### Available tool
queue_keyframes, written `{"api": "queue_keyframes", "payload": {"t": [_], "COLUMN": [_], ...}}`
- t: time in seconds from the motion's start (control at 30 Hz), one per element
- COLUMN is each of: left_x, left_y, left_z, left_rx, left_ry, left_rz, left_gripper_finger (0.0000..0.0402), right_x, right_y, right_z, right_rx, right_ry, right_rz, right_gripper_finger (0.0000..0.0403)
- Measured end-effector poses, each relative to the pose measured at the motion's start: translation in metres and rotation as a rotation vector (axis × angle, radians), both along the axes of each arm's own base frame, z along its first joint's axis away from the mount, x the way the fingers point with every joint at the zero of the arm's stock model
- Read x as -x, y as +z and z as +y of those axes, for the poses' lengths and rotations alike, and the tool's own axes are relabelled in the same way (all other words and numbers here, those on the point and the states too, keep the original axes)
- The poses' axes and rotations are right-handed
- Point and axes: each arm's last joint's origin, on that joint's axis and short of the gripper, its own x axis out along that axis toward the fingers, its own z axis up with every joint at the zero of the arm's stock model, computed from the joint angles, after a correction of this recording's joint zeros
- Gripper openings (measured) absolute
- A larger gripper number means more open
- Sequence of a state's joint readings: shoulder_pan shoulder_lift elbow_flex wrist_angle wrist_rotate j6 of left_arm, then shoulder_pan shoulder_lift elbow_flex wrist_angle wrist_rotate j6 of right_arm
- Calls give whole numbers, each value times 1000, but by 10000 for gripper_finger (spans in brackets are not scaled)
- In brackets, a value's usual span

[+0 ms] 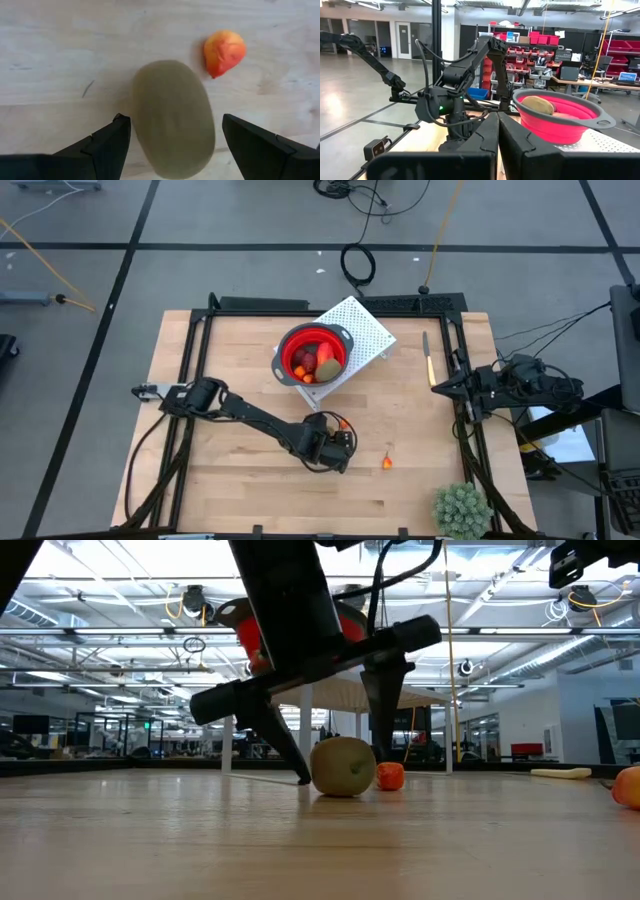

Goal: Pick & Place Fruit
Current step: Put the kiwi into the red strainer bowl on the shelf

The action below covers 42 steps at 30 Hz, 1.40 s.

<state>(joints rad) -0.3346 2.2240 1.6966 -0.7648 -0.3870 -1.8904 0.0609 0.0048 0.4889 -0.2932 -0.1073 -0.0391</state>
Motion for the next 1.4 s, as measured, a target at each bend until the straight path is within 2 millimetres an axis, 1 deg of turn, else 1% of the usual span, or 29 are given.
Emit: {"api": "queue_keyframes", "payload": {"t": [0.33, 0.4, 0.5, 0.67, 0.77, 0.8, 0.9, 1.0, 1.1, 1.17, 1.4], "left_x": [5, 5, 5, 4, 4, 4, 6, 9, 16, 23, 47], "left_y": [-2, -2, -2, -1, -1, -1, -1, 3, 13, 25, 77], "left_z": [2, 3, 4, 6, 5, 4, 0, -8, -19, -25, -44], "left_rx": [-11, -14, -5, -12, -13, -13, -10, 60, 124, 133, 89], "left_ry": [-2, 0, -8, -21, -23, -25, -35, -71, -118, -140, -308], "left_rz": [63, 63, 69, 71, 70, 70, 71, 84, 103, 97, 9], "left_gripper_finger": [314, 308, 282, 210, 177, 171, 170, 188, 201, 202, 181], "right_x": [0, 0, 0, 0, 0, 0, 0, 0, 0, 0, 0], "right_y": [0, 0, 1, 0, 0, 0, 0, 1, 1, 1, 1], "right_z": [0, 0, 0, 0, 0, 0, 0, 0, 0, 0, 0], "right_rx": [3, 3, 3, 3, 3, 3, 3, 3, 3, 3, 2], "right_ry": [-1, -2, -1, -1, -1, -1, -2, -2, -2, -2, -2], "right_rz": [-5, -5, -5, -5, -5, -5, -5, -5, -5, -6, -6], "right_gripper_finger": [0, 0, 0, 0, 0, 0, 0, 0, 0, 0, 0]}}
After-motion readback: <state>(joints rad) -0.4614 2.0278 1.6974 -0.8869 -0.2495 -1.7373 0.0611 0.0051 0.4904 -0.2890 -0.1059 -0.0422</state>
